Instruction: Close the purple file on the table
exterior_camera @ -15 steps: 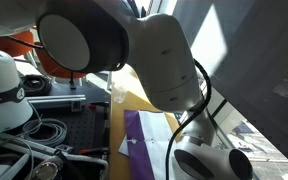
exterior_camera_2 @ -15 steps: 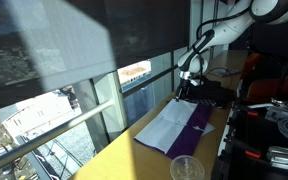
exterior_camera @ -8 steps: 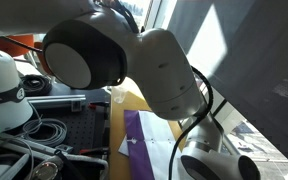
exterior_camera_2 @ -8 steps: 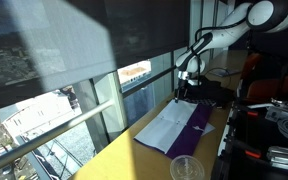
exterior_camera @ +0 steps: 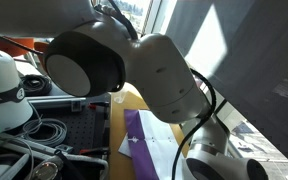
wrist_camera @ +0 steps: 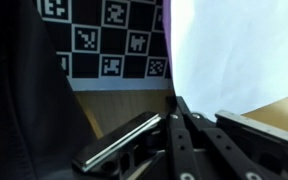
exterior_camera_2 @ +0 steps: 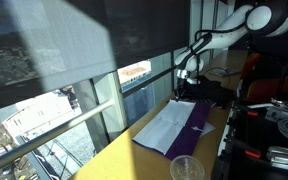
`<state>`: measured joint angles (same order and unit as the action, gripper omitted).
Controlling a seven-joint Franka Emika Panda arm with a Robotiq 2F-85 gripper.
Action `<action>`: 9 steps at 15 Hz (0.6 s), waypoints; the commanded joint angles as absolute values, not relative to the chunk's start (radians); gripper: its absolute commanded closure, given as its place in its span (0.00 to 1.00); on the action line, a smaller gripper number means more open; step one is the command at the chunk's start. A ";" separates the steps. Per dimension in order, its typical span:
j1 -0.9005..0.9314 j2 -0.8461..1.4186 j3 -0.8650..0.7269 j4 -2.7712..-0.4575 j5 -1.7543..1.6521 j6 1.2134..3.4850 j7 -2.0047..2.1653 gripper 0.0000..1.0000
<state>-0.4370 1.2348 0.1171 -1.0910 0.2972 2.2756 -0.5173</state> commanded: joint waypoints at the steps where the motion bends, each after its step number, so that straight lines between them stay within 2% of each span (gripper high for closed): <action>1: -0.413 1.174 0.088 -1.099 0.263 2.241 -0.498 1.00; 9: -0.330 0.828 0.013 -1.336 0.096 2.271 -0.542 1.00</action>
<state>-0.3552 0.9896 0.0400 -1.1920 0.1469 2.2707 -0.5197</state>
